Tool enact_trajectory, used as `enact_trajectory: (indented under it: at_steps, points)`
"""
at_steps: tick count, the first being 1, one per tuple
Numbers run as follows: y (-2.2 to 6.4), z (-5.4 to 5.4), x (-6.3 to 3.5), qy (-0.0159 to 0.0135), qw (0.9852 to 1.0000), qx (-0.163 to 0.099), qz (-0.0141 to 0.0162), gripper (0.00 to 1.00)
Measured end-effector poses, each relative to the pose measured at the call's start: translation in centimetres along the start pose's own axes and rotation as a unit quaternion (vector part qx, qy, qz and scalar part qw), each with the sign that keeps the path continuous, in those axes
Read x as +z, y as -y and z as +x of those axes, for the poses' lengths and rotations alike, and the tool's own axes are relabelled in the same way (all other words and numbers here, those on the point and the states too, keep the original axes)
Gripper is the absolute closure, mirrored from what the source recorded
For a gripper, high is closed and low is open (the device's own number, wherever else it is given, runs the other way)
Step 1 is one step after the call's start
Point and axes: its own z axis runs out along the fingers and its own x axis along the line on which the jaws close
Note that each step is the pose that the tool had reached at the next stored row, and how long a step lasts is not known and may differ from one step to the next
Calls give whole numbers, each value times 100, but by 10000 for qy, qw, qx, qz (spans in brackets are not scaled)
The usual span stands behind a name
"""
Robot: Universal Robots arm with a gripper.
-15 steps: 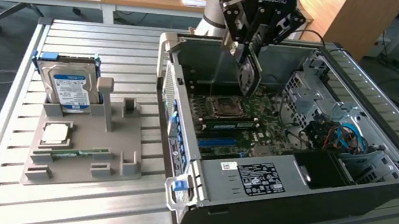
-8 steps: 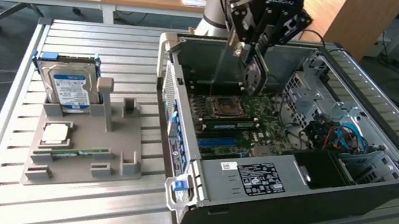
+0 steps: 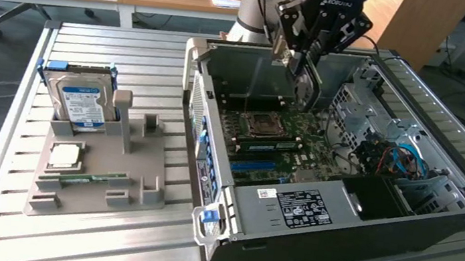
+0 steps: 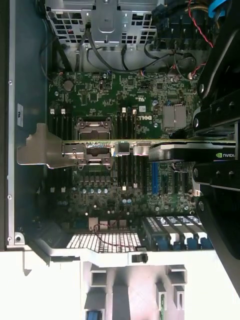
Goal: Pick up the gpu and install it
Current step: 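Pick up the gpu and move the gpu toward the slot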
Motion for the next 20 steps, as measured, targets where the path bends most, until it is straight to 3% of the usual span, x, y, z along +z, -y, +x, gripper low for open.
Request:
enact_trajectory:
  at_steps: [20]
  points:
    - [-15, -330, 6, 0, 10000, 0, 0, 73]
